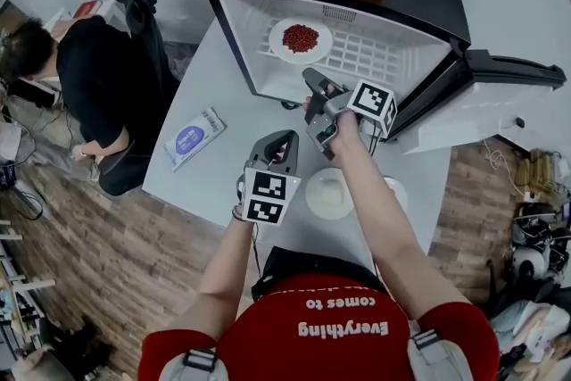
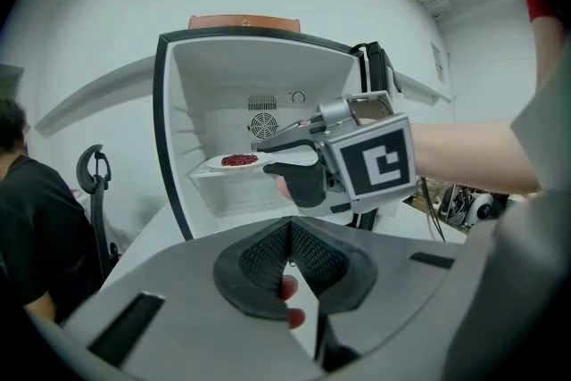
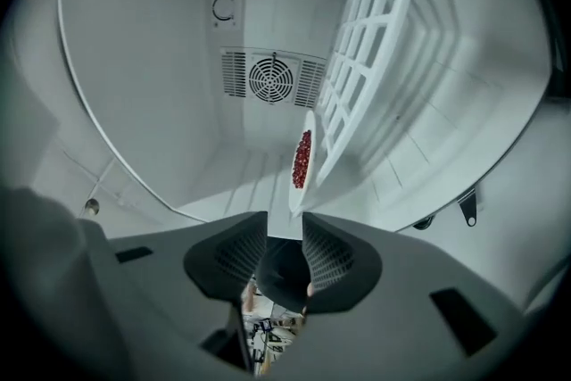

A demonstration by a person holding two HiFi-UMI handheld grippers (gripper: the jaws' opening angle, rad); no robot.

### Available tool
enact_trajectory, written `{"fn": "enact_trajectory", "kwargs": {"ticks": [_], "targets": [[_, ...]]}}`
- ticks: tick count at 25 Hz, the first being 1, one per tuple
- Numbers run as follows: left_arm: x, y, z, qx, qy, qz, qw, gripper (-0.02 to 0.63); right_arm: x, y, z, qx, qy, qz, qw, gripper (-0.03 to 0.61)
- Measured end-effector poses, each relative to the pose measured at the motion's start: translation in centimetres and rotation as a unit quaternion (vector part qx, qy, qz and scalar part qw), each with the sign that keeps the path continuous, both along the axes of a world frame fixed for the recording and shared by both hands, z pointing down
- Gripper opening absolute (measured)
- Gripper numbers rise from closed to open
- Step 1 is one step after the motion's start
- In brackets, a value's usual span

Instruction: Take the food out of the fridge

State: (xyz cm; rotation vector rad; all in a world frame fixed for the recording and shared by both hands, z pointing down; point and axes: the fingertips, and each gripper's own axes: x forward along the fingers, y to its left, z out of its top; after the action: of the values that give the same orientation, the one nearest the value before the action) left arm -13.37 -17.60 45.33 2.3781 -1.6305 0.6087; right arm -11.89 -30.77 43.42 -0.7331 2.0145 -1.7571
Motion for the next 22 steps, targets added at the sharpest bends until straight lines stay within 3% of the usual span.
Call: {"fn": "enact_trajectory", "kwargs": {"ticks": [12,19,22], "targets": [[-0.9,-0.1,0.8,-0.009,0.005,-0.01,0.9999,0.005,-1.6,-4.6,2.3,-0.089,-0.031,0.037,0.995,0.11],[-0.9,0.2,1.1,-0.017,0.016,-0.015,0.9996,0.005,-1.6,-4.5,2.8,-0.095,-0.03,0.045,0.994,0.105],[-0.7,0.7,1.1,-0.018,0.016,-0.016,0.9996,0.005,-1.3,-4.1,2.6,-0.094,-0.044,0.047,0.994,0.056]]}}
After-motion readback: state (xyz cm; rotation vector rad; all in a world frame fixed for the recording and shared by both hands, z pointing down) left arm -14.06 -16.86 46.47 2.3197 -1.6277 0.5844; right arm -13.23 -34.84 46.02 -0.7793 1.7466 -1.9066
